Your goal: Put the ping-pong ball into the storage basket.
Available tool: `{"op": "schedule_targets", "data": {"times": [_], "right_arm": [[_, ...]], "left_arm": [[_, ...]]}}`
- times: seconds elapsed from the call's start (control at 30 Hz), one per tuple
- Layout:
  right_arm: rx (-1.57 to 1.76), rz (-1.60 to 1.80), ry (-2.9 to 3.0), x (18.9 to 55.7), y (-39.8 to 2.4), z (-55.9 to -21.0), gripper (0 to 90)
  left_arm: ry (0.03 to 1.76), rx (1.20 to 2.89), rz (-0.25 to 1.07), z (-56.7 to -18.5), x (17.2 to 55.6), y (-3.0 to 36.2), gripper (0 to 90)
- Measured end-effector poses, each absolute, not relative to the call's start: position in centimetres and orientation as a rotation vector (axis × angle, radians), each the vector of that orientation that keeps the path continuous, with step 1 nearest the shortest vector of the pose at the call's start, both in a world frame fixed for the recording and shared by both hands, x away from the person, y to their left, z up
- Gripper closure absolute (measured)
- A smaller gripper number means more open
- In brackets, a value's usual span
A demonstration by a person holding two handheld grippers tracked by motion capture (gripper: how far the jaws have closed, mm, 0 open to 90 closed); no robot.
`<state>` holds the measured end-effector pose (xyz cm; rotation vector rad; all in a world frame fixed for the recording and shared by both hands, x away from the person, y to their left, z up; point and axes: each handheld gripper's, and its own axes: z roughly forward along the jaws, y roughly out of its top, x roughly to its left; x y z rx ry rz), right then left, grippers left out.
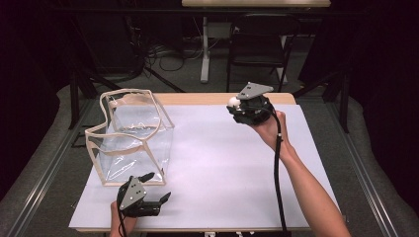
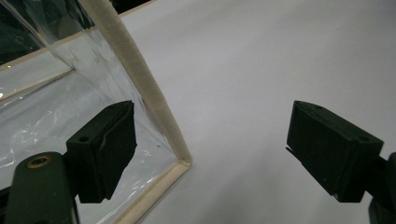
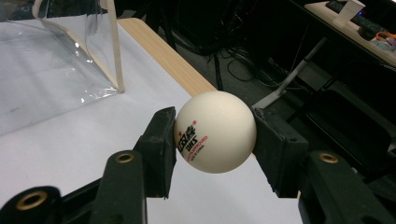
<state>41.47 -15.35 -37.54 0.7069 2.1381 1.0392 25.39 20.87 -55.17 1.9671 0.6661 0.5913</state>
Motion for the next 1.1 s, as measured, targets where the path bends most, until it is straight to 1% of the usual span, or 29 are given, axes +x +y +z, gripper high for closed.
{"op": "schedule_targets", "data": {"times": [1.1], "right_arm": [[0.640,1.080,2.157,41.4,-12.7,-36.9,51.4]], "left_arm": [[0.665,1.969,0.590,-55.2,25.4,20.9,16.0]]}}
